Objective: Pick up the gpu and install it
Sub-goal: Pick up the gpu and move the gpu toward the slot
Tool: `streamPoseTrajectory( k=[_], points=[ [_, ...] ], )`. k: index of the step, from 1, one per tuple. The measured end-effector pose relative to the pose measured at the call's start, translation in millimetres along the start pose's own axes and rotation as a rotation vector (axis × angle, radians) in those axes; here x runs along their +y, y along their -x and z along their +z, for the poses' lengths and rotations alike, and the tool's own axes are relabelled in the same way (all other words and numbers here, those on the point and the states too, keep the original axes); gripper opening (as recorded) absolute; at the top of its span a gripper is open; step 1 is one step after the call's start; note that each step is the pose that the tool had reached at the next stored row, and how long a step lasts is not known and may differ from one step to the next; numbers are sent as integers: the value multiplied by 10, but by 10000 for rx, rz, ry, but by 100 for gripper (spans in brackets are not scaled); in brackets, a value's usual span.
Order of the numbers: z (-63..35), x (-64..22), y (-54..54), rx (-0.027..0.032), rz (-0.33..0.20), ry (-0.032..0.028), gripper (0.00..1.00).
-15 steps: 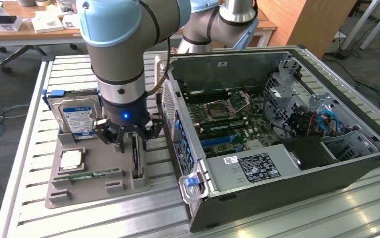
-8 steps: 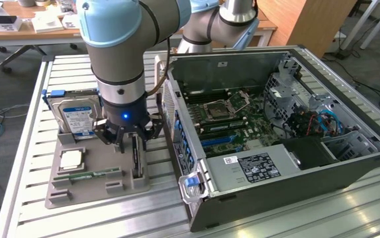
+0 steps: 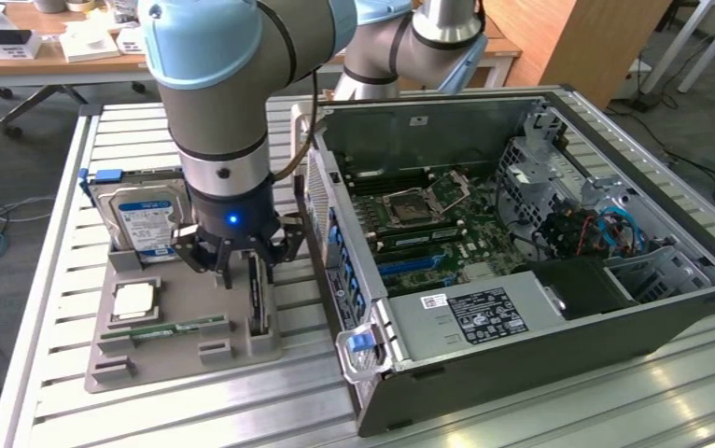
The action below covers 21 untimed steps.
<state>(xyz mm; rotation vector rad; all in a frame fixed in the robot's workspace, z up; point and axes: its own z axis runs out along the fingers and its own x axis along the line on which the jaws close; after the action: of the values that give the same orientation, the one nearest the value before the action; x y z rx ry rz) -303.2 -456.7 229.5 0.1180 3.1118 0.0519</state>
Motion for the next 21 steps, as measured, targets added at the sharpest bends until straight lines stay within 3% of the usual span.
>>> streamPoseTrajectory(
  k=[21],
  points=[
    [0,-31,45,-1,1,1,55]
  ],
)
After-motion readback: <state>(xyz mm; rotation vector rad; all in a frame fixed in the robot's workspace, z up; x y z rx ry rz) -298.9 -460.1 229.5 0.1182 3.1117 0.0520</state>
